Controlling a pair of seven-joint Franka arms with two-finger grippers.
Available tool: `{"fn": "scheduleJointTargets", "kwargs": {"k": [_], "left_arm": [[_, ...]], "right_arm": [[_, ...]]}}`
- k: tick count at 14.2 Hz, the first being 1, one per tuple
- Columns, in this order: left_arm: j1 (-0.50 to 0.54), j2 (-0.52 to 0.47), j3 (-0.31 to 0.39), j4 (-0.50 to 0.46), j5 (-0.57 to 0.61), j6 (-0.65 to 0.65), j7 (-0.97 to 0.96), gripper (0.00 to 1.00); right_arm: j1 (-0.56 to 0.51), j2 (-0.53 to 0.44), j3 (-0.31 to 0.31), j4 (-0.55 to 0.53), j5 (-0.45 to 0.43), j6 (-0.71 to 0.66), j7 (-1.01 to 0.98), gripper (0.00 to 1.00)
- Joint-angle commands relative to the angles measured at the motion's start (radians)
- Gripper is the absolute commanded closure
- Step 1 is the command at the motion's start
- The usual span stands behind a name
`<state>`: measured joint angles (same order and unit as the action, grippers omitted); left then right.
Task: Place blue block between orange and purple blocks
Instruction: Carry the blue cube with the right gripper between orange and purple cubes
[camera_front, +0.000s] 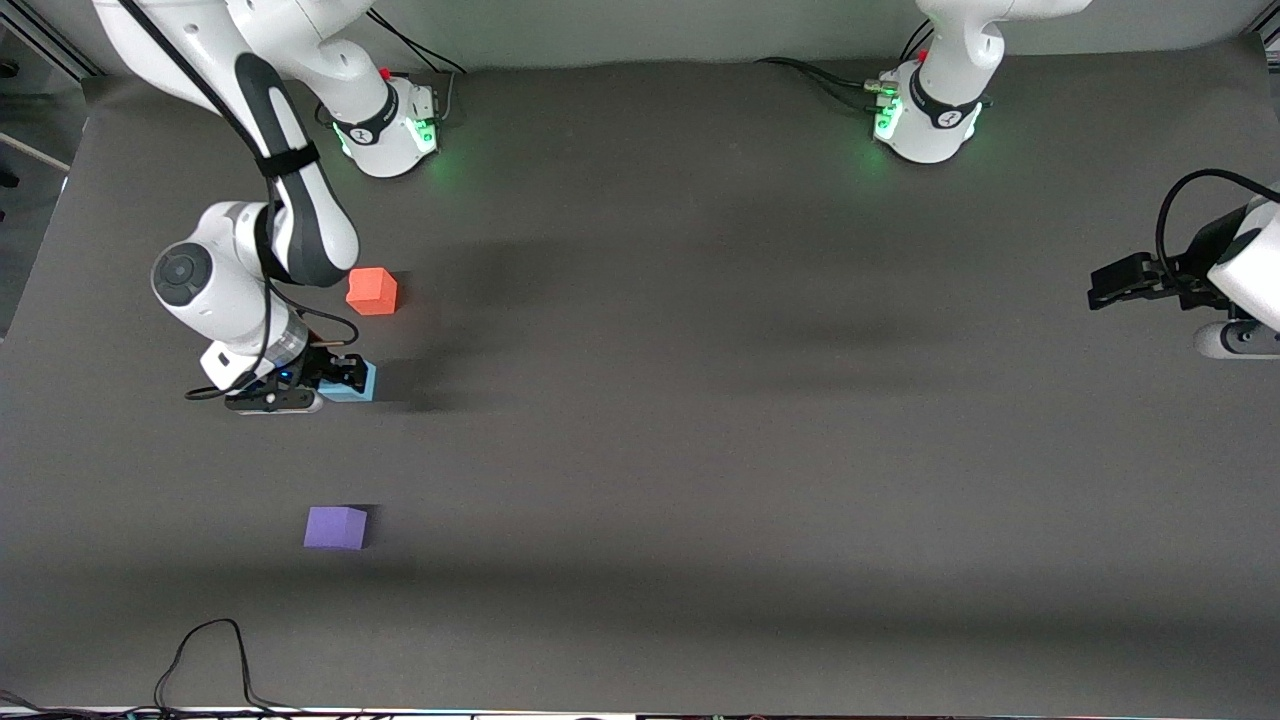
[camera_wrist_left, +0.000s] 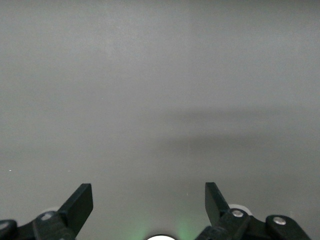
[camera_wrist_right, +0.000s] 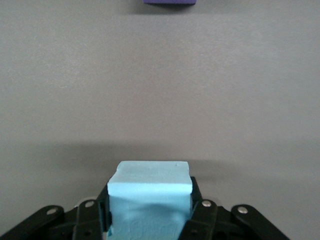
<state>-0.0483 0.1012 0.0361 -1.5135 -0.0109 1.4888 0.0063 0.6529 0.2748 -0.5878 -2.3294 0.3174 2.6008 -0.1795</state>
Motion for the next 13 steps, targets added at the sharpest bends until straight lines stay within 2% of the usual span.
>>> {"fn": "scheduleJointTargets", "kwargs": {"k": [1, 5, 6, 7, 8, 11, 13], "left_arm": [[0.004, -0.021, -0.008, -0.022, 0.012, 0.008, 0.041, 0.0], [0.002, -0.021, -0.008, -0.022, 0.017, 0.007, 0.063, 0.0], [0.004, -0.021, -0.008, -0.022, 0.017, 0.007, 0.063, 0.0], [0.004, -0.021, -0.008, -0.022, 0.017, 0.004, 0.064, 0.0], [0.007, -0.023, -0.008, -0.022, 0.015, 0.007, 0.066, 0.0], [0.005, -0.023, -0.008, -0.022, 0.015, 0.019, 0.066, 0.0], [0.005, -0.021, -0.008, -0.022, 0.019, 0.021, 0.066, 0.0]], "right_arm": [[0.013, 0.063, -0.007, 0.016, 0.132, 0.036, -0.127, 0.71], [0.017, 0.113, -0.003, 0.018, 0.149, 0.081, -0.133, 0.7], [0.019, 0.115, 0.0, 0.018, 0.149, 0.081, -0.133, 0.64], [0.019, 0.115, 0.0, 0.019, 0.15, 0.081, -0.13, 0.41], [0.016, 0.116, 0.0, 0.019, 0.15, 0.081, -0.13, 0.0], [0.017, 0.097, -0.001, 0.019, 0.152, 0.068, -0.127, 0.0], [0.018, 0.046, -0.009, 0.019, 0.15, 0.059, -0.132, 0.0]]}}
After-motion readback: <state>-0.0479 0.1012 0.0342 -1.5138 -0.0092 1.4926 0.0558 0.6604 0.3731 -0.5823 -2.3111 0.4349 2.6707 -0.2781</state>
